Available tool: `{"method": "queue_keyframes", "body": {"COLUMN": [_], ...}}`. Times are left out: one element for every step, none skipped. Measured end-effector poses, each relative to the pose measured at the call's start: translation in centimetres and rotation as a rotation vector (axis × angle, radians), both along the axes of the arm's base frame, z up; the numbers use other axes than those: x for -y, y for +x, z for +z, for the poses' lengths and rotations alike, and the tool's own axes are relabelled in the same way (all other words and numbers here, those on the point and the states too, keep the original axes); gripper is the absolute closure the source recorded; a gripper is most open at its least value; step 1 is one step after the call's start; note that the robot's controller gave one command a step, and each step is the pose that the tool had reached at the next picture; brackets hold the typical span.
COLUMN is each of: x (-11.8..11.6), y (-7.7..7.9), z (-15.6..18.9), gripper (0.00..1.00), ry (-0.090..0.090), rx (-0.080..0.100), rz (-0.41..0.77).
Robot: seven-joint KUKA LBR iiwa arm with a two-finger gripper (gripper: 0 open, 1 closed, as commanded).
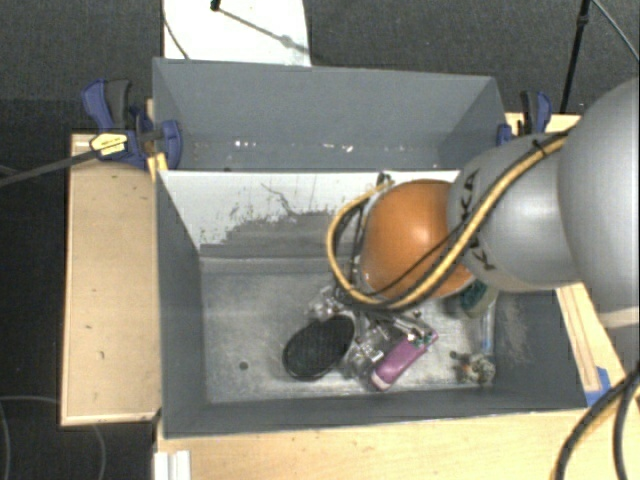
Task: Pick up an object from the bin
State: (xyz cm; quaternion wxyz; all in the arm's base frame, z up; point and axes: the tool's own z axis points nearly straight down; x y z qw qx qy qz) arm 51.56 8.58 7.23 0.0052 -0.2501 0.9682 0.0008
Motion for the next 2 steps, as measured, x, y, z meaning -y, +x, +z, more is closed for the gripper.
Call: {"method": "queue_keyframes", "body": {"x": [0.1,0.0], "y": [0.0,0.6], "z": [0.1,16.5], "gripper": [1.00,1.00], "ry": [-0.001,-0.004], "rx": [0.000,0.002], "rz": [-0.002,0.190]}}
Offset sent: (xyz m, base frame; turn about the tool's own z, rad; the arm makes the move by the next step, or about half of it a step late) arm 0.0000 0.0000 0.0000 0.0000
